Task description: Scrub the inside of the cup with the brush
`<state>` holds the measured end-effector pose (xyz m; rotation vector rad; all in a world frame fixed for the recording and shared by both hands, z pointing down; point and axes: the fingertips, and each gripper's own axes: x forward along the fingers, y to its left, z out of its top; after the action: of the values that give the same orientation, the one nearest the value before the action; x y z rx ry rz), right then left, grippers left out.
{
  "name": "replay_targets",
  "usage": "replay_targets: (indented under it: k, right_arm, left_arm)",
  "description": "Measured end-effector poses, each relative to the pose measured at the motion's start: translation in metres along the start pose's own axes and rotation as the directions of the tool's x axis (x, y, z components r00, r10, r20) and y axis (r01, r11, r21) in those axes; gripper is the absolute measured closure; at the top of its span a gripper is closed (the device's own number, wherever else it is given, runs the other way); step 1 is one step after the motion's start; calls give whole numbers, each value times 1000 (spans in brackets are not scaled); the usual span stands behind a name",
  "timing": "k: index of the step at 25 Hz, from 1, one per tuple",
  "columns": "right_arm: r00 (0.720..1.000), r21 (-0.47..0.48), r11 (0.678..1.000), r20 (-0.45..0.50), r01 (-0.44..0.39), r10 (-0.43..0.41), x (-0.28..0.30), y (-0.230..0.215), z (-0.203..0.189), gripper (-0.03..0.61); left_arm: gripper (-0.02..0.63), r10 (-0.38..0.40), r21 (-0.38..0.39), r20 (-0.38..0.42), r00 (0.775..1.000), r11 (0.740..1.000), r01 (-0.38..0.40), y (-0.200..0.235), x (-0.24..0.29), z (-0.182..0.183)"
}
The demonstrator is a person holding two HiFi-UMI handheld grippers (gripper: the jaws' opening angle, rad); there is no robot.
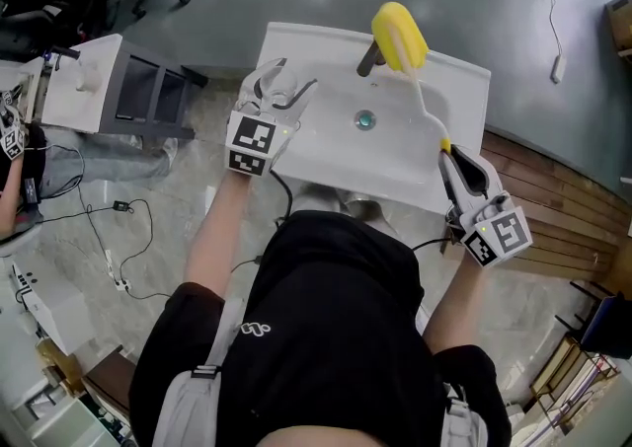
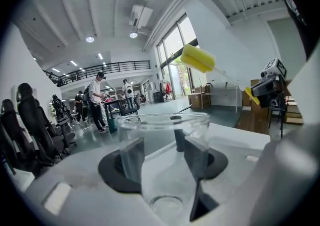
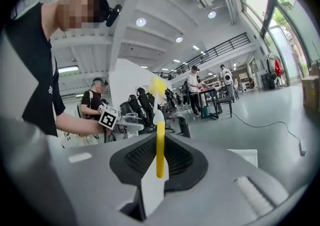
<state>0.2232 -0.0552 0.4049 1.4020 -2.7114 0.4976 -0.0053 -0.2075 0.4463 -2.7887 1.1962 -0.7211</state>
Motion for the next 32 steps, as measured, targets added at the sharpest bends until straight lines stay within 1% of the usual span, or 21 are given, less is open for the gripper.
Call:
replay_targets:
  k: [6,9,12,16,21,22,26,32]
  right_arm:
    - [994,115,993,106,-4,-8,19,2,18,529]
    - [992,162,987,124,4,-24,29,2,20,529]
    - [992,191,981,119,21,-44,41,2,20,529]
    - [991,213,976,115,42,-68,61,0,24,529]
    - [993,187,981,95,50,-68,88,11,30,529]
    - [993,185,981,98,53,-72,93,13,32,529]
    - [989,193,979,118,62,-86,112,16,34,529]
    - [983,206,974,130,100,-128,129,23,33,529]
  left_arm:
    - [342,-16,-43,10,1000,999,16,19,13,-7]
    - [342,-37,-67,12,999,997,38,27,21,-13]
    - [342,-60,-41,8,998,997,61,38,32,-19]
    - [342,-93,-22,17,995,995,94,53,50,-23]
    - [342,-136,-50,41,990,989,138,65,70,-32]
    - [342,-141,-45,43,989,989,143,67,73,-35]
    - [342,-144,21,49,988,990,143,73,86,-42]
    - [342,-143,-15,77,987,989,145,88,108,-52]
